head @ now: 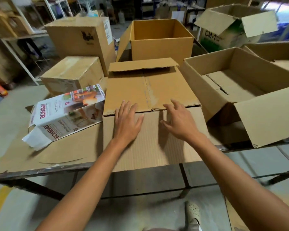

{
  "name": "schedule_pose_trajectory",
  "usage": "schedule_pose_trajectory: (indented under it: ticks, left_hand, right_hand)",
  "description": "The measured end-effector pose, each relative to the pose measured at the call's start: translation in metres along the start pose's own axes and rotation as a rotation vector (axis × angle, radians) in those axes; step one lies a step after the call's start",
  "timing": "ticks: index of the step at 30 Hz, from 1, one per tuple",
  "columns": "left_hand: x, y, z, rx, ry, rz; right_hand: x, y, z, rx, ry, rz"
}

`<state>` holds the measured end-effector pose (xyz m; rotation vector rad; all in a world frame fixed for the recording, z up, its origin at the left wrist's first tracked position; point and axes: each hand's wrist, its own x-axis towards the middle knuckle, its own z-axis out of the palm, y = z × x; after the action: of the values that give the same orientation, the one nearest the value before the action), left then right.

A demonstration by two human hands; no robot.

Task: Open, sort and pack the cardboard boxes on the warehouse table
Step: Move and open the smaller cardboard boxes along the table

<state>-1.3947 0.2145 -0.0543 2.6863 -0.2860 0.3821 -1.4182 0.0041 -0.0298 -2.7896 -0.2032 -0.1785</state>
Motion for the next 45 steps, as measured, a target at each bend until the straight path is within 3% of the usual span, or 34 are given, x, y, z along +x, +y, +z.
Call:
schedule_pose_trajectory:
  ticks: [3, 6, 9, 14, 19, 29, 32, 37, 40, 45]
  left_hand:
    - [0.015, 0.002, 0.007, 0.082, -0.074, -0.035]
    - [0.005, 0.003, 0.013, 0.093, 0.031, -0.024]
    - [-0.005, 0.002, 0.017, 0.064, 0.111, -0.010]
    - [-0.008, 0.007, 0.009, 0.018, 0.087, -0.010]
    - [-0.014, 0.007, -0.002, 0.014, -0.045, 0.110]
    - [0.039, 0.005, -0.011, -0.080, -0.121, 0.081]
    - [0.077, -0.003, -0.008, 0.027, -0.287, 0.037]
    - [0.153, -0.017, -0.001, 0.205, -0.497, -0.103]
    - [0.195, -0.026, 0.000, 0.261, -0.428, -0.170]
    - [0.262, -0.053, 0.002, 0.327, -0.066, -0.217]
  right_hand:
    - [0.030, 0.003, -0.001, -0.041, -0.064, 0.027]
    - [0.029, 0.005, 0.006, -0.077, -0.079, 0.006]
    - [0.012, 0.007, 0.019, -0.026, 0.023, 0.004]
    - [0.002, 0.006, 0.025, 0.017, 0.125, 0.038]
    - [-0.009, 0.003, 0.022, -0.020, 0.112, 0.075]
    - [0.018, 0.005, 0.007, 0.087, 0.095, 0.058]
    - [0.044, 0.014, 0.002, 0.239, 0.126, -0.033]
    - [0.118, 0.031, -0.005, 0.220, 0.010, -0.033]
    - [0.173, 0.050, -0.005, 0.172, -0.052, -0.012]
    - [0.278, 0.084, -0.016, 0.041, 0.035, -0.054]
